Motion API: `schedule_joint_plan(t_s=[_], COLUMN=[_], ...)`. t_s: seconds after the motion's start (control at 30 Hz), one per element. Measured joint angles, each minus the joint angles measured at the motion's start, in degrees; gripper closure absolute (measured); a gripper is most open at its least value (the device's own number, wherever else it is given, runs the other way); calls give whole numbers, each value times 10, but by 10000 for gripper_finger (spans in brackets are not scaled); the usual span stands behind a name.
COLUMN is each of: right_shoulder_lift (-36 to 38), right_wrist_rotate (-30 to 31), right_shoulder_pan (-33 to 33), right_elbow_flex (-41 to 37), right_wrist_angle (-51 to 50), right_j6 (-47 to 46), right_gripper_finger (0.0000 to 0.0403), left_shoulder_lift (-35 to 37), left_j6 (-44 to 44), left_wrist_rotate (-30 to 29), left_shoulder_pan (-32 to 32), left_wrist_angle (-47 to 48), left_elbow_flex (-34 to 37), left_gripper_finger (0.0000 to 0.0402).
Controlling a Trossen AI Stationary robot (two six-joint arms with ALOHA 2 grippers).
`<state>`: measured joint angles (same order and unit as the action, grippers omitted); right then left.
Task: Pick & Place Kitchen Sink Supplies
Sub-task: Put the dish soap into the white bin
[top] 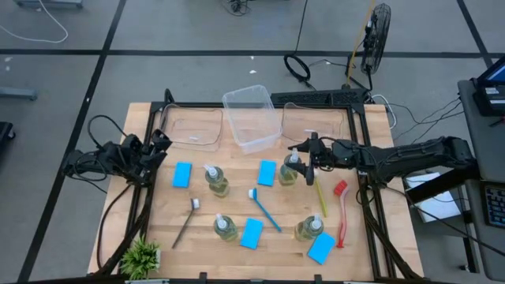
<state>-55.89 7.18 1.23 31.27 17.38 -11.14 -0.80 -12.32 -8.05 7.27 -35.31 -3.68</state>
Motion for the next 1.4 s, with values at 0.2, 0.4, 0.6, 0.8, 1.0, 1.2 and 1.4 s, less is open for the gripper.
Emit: schedule_joint_plan(t_s=[0.2, 0.4, 0.6, 0.8, 1.0, 1.2, 1.4], right_shoulder_lift=[-8, -8, -7, -7, -6, -7, -2], right_wrist_rotate=[0, 1, 0, 0, 5, 0, 0], right_shoulder_pan=[0, 0, 0, 0, 0, 0, -1], right_elbow_flex=[0, 0, 0, 1, 2, -1, 42], right_wrist_angle=[-1, -1, -6, -8, -3, 31, -4], right_j6=[-2, -2, -2, -15, -13, -22, -20], right_gripper_finger=[133, 154, 191, 261, 299, 301, 302], left_shoulder_lift=[0, 0, 0, 0, 0, 0, 0], left_j6=[0, -4, -4, -3, -3, -9, -13], left_wrist_rotate=[0, 0, 0, -38, -104, -131, -150], left_shoulder_pan=[0, 0, 0, 0, 0, 0, 0], left_wrist_angle=[3, 4, 4, 3, 3, -5, -20], left_elbow_flex=[0, 0, 0, 0, 0, 0, -4], left_gripper_finger=[176, 176, 176, 176, 176, 176, 176])
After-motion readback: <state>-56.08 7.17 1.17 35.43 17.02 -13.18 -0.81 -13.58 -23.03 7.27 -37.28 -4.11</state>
